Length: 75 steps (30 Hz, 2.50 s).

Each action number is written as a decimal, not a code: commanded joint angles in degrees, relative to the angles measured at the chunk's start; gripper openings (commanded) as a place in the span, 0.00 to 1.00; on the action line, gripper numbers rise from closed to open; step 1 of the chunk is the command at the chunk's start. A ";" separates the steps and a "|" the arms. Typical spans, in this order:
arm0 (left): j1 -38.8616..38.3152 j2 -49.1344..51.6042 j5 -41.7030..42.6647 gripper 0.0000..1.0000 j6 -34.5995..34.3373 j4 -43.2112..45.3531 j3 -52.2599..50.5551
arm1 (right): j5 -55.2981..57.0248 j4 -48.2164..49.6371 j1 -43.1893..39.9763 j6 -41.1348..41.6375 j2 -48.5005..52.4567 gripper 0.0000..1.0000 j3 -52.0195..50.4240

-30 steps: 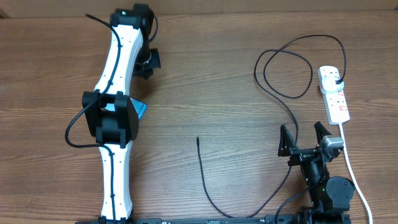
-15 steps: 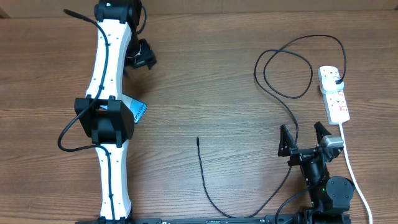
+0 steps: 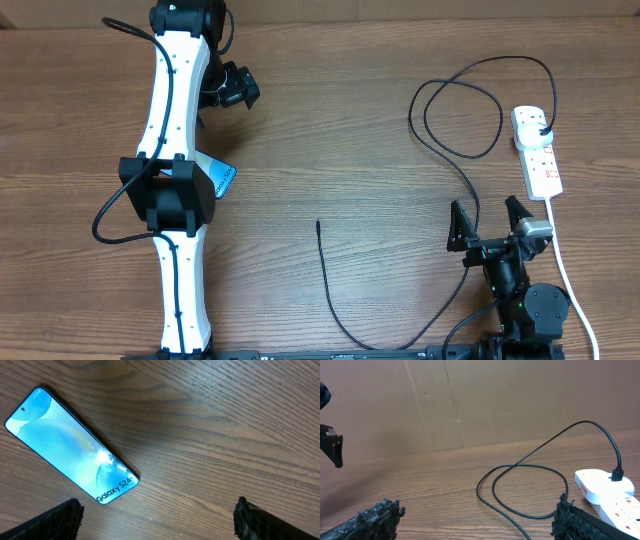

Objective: Plug charger to phone and switch on socket

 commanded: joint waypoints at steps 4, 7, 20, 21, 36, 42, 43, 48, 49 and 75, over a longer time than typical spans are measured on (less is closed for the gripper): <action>-0.70 -1.25 -2.99 0.99 -12.11 -0.24 1.09 | 0.61 0.17 0.28 0.00 -0.57 1.00 -0.61; -1.44 -1.25 -5.81 0.99 -13.38 -0.24 1.09 | 0.59 0.15 0.28 0.00 -0.57 1.00 -0.61; -2.43 -9.38 -13.62 0.99 -11.74 -0.24 1.09 | 0.59 0.15 0.28 0.00 -0.57 1.00 -0.61; -2.43 -11.67 -14.23 1.00 -11.56 -0.24 1.09 | 0.59 0.17 0.28 0.00 -0.57 1.00 -0.61; -1.49 -27.98 -27.32 1.00 -10.67 2.29 1.11 | 0.59 0.15 0.28 0.00 -0.57 1.00 -0.61; 0.20 -27.43 -27.63 1.00 -7.91 9.44 1.09 | 0.59 0.15 0.28 0.00 -0.57 1.00 -0.61; 0.28 -27.19 -27.56 1.00 -7.93 10.10 1.09 | 0.59 0.15 0.28 0.00 -0.57 1.00 -0.61; 0.35 -23.96 -27.96 1.00 -7.65 12.09 1.09 | 0.59 0.15 0.28 0.00 -0.57 1.00 -0.61; 0.35 -23.02 -28.09 1.00 -7.67 12.07 1.09 | 0.59 0.15 0.28 0.00 -0.57 1.00 -0.61; -5.22 -13.90 -33.86 1.00 -13.33 5.14 0.83 | 0.59 0.17 0.28 0.00 -0.57 1.00 -0.61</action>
